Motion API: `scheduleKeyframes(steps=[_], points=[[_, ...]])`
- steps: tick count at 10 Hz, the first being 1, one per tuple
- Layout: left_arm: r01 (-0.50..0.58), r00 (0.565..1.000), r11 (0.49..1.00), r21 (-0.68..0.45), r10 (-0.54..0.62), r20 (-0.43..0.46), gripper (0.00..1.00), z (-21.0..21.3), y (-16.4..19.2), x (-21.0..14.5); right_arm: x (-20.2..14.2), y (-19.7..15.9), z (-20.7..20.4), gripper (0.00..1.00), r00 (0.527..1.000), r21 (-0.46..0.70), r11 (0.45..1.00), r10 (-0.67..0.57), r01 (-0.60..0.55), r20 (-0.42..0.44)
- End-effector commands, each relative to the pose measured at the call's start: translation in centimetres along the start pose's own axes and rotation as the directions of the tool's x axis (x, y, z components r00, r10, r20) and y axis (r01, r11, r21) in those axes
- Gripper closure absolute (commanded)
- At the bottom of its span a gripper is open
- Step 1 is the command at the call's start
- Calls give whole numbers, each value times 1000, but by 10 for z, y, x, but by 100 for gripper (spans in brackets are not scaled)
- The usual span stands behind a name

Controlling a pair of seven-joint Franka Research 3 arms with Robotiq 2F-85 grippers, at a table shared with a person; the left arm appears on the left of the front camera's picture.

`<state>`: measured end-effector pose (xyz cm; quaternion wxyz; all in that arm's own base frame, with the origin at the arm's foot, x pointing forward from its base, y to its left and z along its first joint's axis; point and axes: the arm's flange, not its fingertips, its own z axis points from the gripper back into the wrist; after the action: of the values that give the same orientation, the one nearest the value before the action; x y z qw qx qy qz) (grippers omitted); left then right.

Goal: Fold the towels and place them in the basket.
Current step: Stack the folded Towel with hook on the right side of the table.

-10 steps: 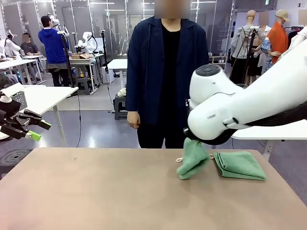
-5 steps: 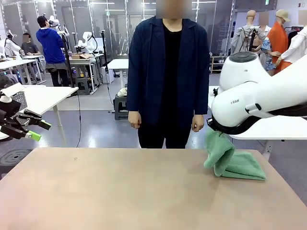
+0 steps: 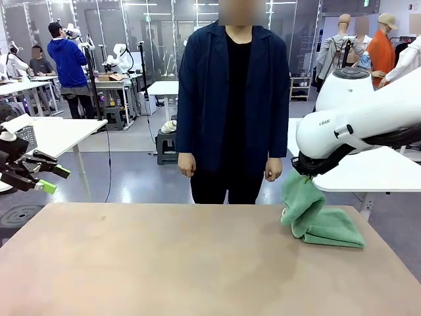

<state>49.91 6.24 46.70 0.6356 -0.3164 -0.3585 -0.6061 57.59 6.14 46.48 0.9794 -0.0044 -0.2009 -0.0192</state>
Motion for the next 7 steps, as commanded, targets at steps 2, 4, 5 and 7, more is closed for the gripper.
scheduleKeyframes(steps=[2,4,5,7], points=[[2,1000,1000,2,-2,5,11,0,-2,2,6,-43,-10,96,999,26,1000,-3,4,-54],[2,1000,1000,2,-2,5,11,0,-2,2,2,-68,-23,96,997,33,999,-11,14,-81],[2,1000,1000,2,-2,5,11,0,-2,2,1,-81,-32,96,996,38,999,-22,25,-90],[2,1000,1000,2,-2,5,11,0,-2,2,2,-105,-51,96,993,52,998,-20,26,-112]])
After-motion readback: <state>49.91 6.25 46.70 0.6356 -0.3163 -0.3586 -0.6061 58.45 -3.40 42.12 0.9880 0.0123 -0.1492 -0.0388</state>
